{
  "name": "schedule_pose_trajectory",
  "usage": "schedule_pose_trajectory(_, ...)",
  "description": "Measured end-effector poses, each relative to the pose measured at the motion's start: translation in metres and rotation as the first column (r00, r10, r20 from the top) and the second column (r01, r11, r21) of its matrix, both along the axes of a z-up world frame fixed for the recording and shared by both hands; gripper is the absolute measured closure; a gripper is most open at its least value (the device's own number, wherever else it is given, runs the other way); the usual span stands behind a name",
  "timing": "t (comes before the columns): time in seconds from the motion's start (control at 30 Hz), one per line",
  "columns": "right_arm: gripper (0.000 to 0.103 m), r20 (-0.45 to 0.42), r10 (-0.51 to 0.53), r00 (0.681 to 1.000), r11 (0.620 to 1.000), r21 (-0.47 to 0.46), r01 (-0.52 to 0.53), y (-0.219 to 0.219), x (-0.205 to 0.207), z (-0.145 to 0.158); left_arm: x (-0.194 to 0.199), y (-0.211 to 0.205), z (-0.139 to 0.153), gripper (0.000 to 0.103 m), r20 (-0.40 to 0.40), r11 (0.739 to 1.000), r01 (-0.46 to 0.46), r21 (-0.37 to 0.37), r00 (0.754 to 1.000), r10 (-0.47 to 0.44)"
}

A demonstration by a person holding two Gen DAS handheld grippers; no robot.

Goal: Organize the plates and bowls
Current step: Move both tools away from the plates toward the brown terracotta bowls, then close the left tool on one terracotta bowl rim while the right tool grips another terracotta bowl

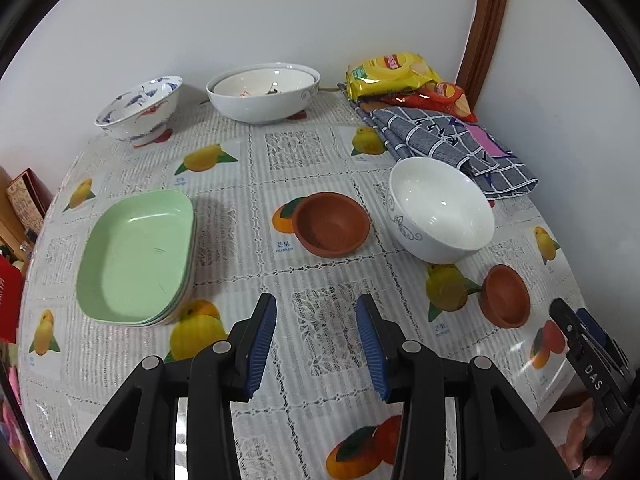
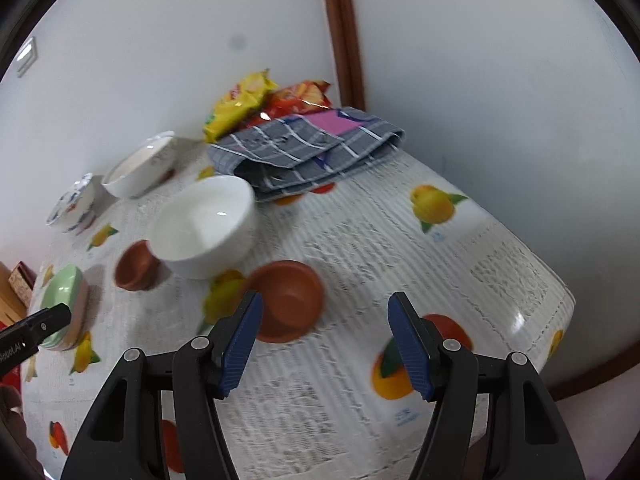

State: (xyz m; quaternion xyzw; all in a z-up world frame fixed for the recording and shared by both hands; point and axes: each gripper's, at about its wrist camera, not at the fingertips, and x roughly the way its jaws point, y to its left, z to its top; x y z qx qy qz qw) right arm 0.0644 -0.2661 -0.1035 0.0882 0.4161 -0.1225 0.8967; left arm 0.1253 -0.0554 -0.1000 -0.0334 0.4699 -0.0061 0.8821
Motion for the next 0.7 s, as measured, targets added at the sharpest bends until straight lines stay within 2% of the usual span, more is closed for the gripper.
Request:
schedule_pose_trajectory(0.17, 0.040, -0.011, -0.023, 1.000, 0.998, 0.061, 0.023, -0.016, 0.004, -0.012, 0.020, 0.001, -0.017, 0.064, -0.015, 1.000, -0.028, -0.003, 1.000, 0.028)
schedule_pose_trajectory(0.33, 0.050, -0.055, -0.048, 0.997, 0.994, 0.096, 0.054, -0.022, 0.013, -0.027, 0.043, 0.004, -0.030, 0.064, -0.027, 0.999, -0.044, -0.021, 0.999, 0.044)
schedule_pose_trajectory(0.47, 0.052, -0.047, -0.025, 0.999, 0.986, 0.161, 0.032, -0.022, 0.018, -0.031, 0.062, 0.004, -0.036, 0.064, -0.031, 0.998, -0.055, -0.033, 0.998, 0.054)
schedule_pose_trajectory(0.7, 0.054, -0.059, 0.007, 0.998, 0.987, 0.160, 0.003, -0.012, 0.031, -0.034, 0.090, 0.005, -0.050, 0.064, -0.053, 0.997, -0.060, -0.042, 0.997, 0.058)
